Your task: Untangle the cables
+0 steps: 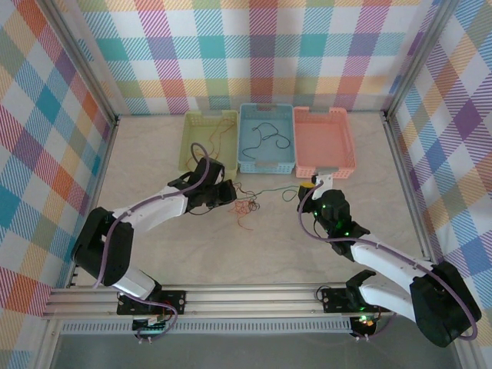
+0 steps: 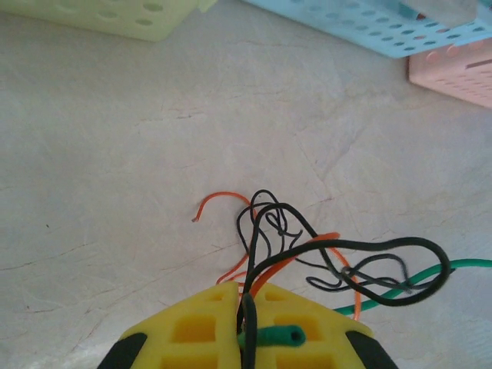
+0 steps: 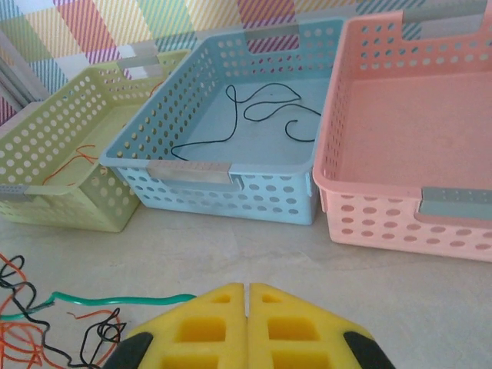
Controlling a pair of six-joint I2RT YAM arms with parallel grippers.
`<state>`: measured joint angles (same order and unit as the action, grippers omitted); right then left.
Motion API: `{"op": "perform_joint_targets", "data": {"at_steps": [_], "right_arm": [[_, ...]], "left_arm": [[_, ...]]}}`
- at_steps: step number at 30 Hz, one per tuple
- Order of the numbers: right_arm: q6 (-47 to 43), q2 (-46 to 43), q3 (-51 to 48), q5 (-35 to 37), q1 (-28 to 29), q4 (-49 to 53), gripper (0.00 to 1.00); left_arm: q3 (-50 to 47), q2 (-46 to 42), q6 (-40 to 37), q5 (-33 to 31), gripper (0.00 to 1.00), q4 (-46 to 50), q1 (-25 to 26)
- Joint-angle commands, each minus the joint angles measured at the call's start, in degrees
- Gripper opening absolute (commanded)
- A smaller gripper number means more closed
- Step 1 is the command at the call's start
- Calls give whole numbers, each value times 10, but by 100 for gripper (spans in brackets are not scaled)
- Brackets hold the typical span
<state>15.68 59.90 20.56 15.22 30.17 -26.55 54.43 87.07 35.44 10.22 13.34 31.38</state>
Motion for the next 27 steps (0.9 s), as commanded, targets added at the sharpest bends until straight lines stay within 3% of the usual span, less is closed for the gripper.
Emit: {"op": "perform_joint_targets", "data": {"at_steps": [1,14,27], "right_arm": [[22,-9,6,77,-24,4,0],[32,0,12,73,-34,20,0],[-27,132,98,-153,-34,48,0]], "left_arm": [[-20,-29,7,-46,0,40,-26],[-45,-66,17,-58,0,31,-41],[-83,-106,29,-19,0,-62,-41]]}}
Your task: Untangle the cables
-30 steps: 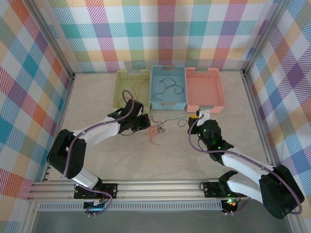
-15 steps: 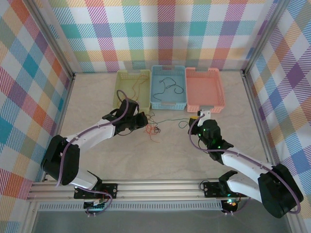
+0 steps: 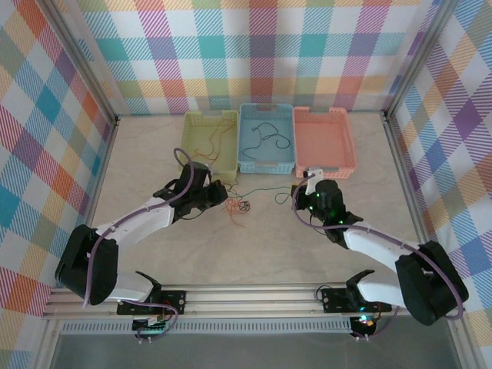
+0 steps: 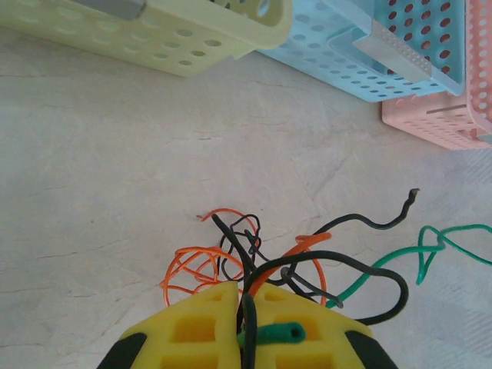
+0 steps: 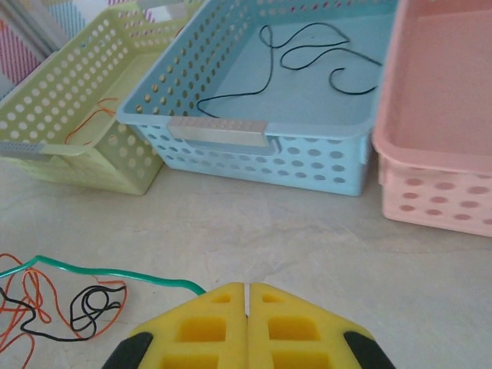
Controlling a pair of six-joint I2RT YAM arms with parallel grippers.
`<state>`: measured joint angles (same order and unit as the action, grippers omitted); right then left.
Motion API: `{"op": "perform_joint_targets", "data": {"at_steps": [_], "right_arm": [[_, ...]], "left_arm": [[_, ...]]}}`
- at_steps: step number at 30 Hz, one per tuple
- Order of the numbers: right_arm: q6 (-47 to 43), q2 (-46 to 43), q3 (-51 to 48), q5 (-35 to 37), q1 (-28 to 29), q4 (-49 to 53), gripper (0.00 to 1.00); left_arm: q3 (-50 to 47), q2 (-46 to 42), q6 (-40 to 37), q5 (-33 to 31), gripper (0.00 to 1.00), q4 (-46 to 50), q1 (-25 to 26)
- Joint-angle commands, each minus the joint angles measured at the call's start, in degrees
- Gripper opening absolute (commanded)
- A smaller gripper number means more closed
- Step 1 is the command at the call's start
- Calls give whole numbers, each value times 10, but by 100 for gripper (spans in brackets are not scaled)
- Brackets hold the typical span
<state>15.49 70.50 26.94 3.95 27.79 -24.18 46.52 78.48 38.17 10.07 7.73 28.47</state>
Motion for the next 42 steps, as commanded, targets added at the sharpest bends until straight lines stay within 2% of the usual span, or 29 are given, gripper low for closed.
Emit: {"op": "perform_joint_targets", "data": {"at_steps": [1,4,5,8,11,18,23,32,36,42], "right_arm": [[-27,37,41,-50,-10,31,5],[-27,52,53,-65,-10,36,38],[-27,52,52,-67,-10,34,43],[-25,46,46,-65,-10,27,52],[-27,43,40,-77,-10,12,56],[-28,54,47,-87,-9,18,57],[-26,74,70,-56,-10,59,47],[-12,82,89,26,-10,113,37],[-19,94,106,58,-9,153,29],[-39,100,130,113,-10,212,27]], "left_arm": [[-4,-19,2,-14,0,-8,-12],[-7,-19,4,-5,0,-16,-12],[-9,-20,4,-2,0,-19,-12],[-12,-20,8,4,0,-28,-12],[-13,-18,11,11,0,-33,-12],[-14,-21,11,14,0,-36,-12],[-19,-26,12,31,0,-53,-12],[-19,-30,11,46,0,-59,-12],[-22,-55,6,23,0,-47,-12],[-35,-125,-6,-45,0,-19,-13]]}}
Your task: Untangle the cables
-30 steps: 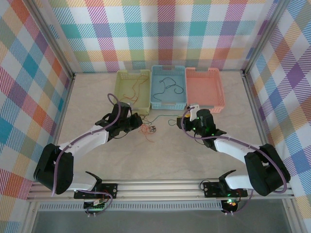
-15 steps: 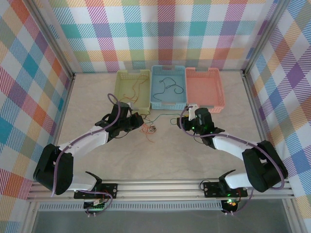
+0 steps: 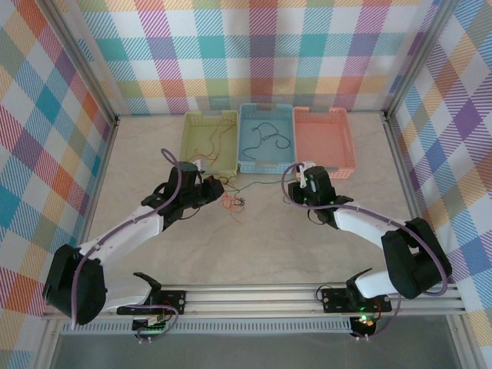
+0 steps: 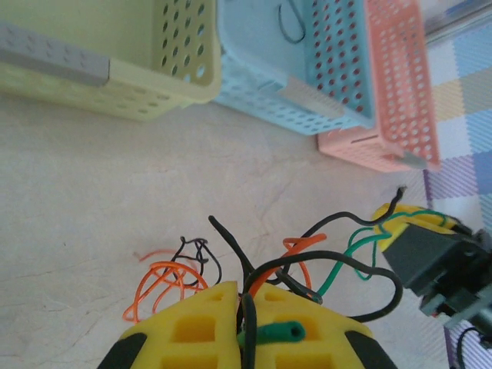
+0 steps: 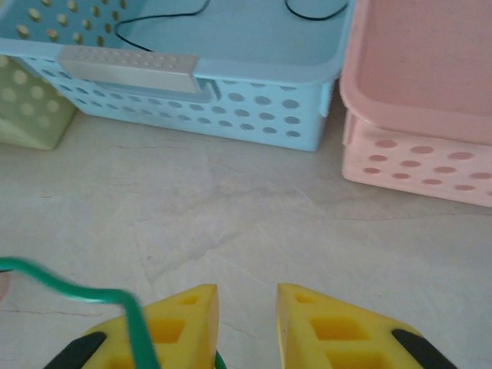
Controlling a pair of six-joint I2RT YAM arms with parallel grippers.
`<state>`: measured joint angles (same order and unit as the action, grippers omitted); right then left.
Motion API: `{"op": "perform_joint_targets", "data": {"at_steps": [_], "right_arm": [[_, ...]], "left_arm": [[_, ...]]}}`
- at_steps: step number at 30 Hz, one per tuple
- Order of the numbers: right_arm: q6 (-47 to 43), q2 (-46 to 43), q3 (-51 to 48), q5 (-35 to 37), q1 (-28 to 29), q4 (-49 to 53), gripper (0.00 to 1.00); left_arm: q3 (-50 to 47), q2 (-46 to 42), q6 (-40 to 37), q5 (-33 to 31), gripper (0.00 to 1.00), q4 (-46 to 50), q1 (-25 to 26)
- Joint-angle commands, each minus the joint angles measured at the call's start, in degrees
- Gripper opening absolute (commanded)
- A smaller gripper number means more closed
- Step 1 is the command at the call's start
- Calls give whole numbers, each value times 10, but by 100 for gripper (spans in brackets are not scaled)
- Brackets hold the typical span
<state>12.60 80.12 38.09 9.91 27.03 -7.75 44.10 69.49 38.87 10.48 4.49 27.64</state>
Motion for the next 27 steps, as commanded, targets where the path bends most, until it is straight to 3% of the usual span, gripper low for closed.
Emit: {"op": "perform_joint_targets", "data": {"at_steps": [1,19,27], "right_arm": [[-13,4,19,61,-2,50,27],[27,-6,4,92,-13,44,24],[7,-41,-29,-11,-20,-30,26]], "left_arm": [[-13,-45,-15,-63,0,19,-5],[-43,-163,-21,-176,0,57,-13],[-42,-131,-18,-142,0,39,-14]]}}
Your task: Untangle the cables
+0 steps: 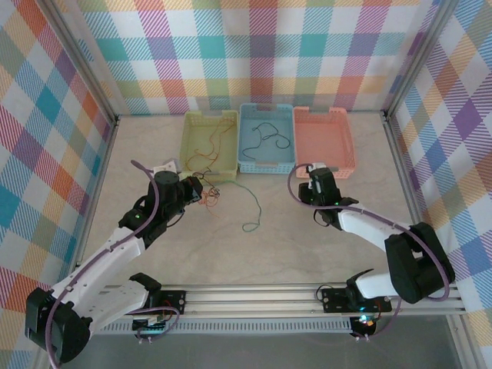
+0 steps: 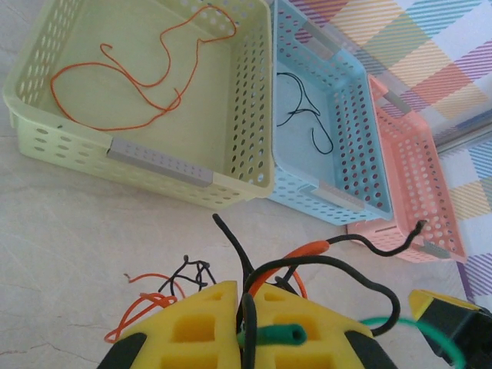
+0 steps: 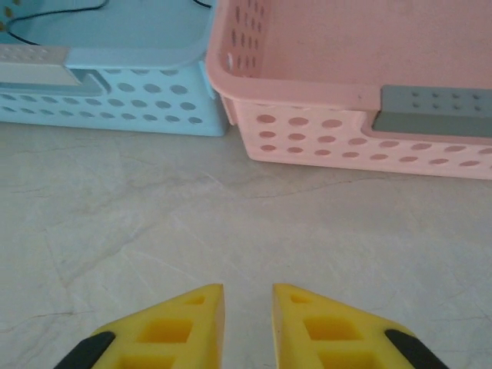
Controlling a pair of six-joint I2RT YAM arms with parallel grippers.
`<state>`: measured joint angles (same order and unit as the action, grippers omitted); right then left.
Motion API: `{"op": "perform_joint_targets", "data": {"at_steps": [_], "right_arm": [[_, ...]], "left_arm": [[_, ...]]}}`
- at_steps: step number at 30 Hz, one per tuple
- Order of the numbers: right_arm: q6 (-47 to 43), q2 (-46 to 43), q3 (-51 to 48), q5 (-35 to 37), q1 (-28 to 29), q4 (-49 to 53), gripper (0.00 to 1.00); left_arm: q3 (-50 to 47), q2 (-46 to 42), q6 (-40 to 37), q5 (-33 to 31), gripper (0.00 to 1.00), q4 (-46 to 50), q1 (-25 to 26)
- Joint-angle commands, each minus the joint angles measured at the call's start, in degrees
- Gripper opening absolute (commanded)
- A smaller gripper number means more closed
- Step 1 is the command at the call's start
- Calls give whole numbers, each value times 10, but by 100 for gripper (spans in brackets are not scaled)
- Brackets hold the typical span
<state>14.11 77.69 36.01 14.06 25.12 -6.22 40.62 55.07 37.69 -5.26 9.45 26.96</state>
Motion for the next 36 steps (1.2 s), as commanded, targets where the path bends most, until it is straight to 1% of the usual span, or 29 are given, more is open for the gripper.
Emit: {"op": "perform_joint_targets", "data": {"at_steps": [1,3,7,11,15,21,23,30,36], "right_arm": [[-11,-23,-12,-65,-1,-54,31],[-13,-39,-29,-86,-1,-81,39],[-8,-68,-62,-153,0,-153,48],[6,-68,-67,-229,0,-193,54],[24,-71,-76,-274,0,-228,57],[55,-81,-72,-293,1,-225,60],[62,-78,-68,-286,4,-218,60],[78,-41,-43,-283,14,-196,61],[80,-4,-9,-304,25,-164,61]], "left_arm": [[-6,21,-5,23,0,-16,-7],[-3,35,-4,35,0,-21,-7],[-1,56,-1,46,0,-25,-7],[1,73,-1,46,0,-27,-7],[2,86,2,42,0,-29,-7],[-8,100,17,14,0,-35,-7],[-18,101,27,6,0,-47,-7],[-40,98,66,-16,0,-67,-7],[-53,101,108,-34,0,-84,-7]]}}
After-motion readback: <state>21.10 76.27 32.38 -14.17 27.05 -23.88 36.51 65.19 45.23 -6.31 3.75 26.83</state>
